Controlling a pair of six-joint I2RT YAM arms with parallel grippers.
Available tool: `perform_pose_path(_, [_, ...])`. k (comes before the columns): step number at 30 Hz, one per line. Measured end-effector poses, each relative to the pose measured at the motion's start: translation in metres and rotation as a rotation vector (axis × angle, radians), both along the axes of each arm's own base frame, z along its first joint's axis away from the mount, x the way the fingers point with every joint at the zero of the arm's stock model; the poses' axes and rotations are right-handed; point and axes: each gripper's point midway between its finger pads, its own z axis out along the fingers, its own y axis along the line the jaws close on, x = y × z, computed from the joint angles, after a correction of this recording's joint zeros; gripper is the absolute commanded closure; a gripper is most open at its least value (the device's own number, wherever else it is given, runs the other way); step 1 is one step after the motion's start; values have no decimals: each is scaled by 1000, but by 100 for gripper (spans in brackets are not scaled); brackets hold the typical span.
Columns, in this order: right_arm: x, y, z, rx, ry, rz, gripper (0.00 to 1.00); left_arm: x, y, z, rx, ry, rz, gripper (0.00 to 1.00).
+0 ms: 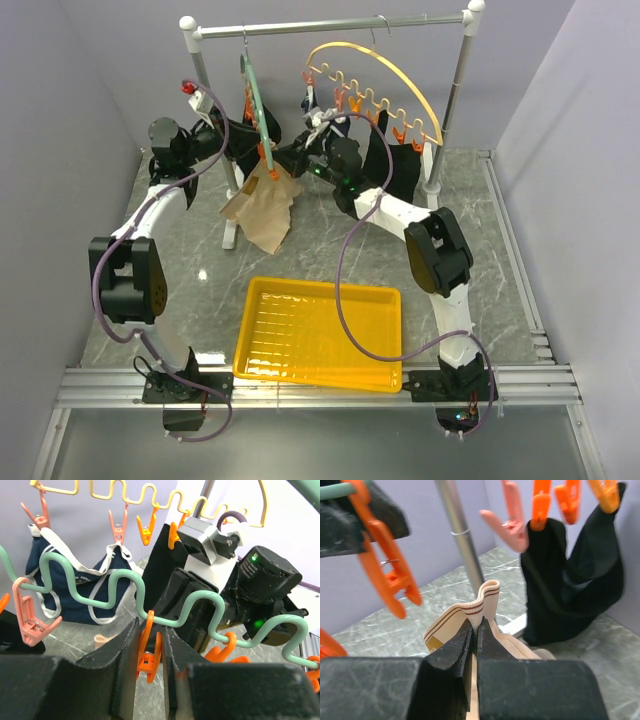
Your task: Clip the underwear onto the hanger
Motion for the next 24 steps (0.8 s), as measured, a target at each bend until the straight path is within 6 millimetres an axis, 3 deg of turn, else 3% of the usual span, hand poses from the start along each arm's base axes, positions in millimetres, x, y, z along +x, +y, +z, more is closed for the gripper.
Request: perform_pose_path(24, [-21,17,10,82,91,85,100,3,1,0,-58,-19,23,100])
